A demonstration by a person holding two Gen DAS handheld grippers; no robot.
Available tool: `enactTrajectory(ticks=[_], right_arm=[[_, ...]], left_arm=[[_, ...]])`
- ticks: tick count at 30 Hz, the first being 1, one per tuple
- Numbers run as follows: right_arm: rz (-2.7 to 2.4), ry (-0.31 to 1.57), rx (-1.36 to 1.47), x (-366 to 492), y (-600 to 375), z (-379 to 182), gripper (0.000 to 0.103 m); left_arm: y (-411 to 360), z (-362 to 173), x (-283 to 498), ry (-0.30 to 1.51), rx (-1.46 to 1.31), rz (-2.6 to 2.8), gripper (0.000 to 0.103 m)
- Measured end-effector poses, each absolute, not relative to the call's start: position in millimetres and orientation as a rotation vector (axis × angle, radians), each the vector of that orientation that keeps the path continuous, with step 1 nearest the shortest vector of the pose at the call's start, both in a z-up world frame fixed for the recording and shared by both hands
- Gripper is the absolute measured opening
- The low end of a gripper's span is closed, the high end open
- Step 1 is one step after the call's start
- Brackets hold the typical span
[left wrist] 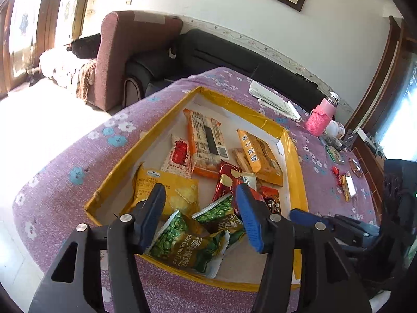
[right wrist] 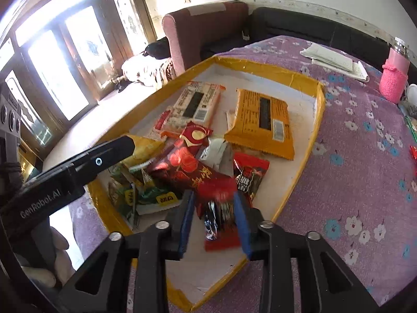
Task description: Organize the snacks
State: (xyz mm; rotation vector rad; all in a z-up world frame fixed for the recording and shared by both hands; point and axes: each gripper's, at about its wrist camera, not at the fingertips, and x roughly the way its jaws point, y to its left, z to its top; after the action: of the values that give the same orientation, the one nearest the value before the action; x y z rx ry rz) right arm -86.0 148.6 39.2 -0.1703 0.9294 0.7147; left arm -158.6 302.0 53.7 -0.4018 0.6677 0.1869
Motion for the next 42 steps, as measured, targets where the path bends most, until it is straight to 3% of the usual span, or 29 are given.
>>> enactTrajectory(ticks=[2, 6, 10, 16, 23, 27, 32, 36, 42], right_arm=[[0.719, 0.901, -0.121, -88.1, 138.7, 49.3, 0.051], [0.703, 0.843, -0.04, -96.2, 115.2, 66.1, 0.057], [0.665, 0.79, 0.008, -107.6, 90.6, 73.7, 0.06], [0.626, 0.704, 0.013, -133.4, 54.2, 85.7, 0.061], [0.541, 0.574, -0.038, -158.0, 9.0, 113.0, 0.07], [0.49, 0.571, -0.098, -163.3, -8.3, 108.9, 0.07], [0.483, 0.595, -0.015, -172.7, -28.0, 102.2, 0.072], [0.482, 0.61, 0.034, -185.0, -31.1, 94.8, 0.072], [0.443, 0.605, -0.044, -202.6, -21.5, 85.4, 0.073]], left_arm=[[296.0, 59.9, -161.6, 0.65, -0.366, 0.21, 0.061], [275.0, 75.8, -167.6, 0.607, -0.226, 0.352, 0.076], [249.3, 90.4, -179.0, 0.541, -0.084, 0.461, 0.083], [225.0, 112.0, -196.1, 0.474, -0.043, 0.439, 0.084], [189.4, 144.1, -226.3, 0.338, 0.038, 0.47, 0.088], [159.1, 156.1, -243.9, 0.224, 0.131, 0.511, 0.103], [123.8, 156.7, -261.4, 0.119, 0.206, 0.598, 0.103], [104.4, 147.4, -264.0, 0.138, 0.238, 0.568, 0.103], [112.3, 132.2, -250.9, 0.332, 0.092, 0.423, 0.103]])
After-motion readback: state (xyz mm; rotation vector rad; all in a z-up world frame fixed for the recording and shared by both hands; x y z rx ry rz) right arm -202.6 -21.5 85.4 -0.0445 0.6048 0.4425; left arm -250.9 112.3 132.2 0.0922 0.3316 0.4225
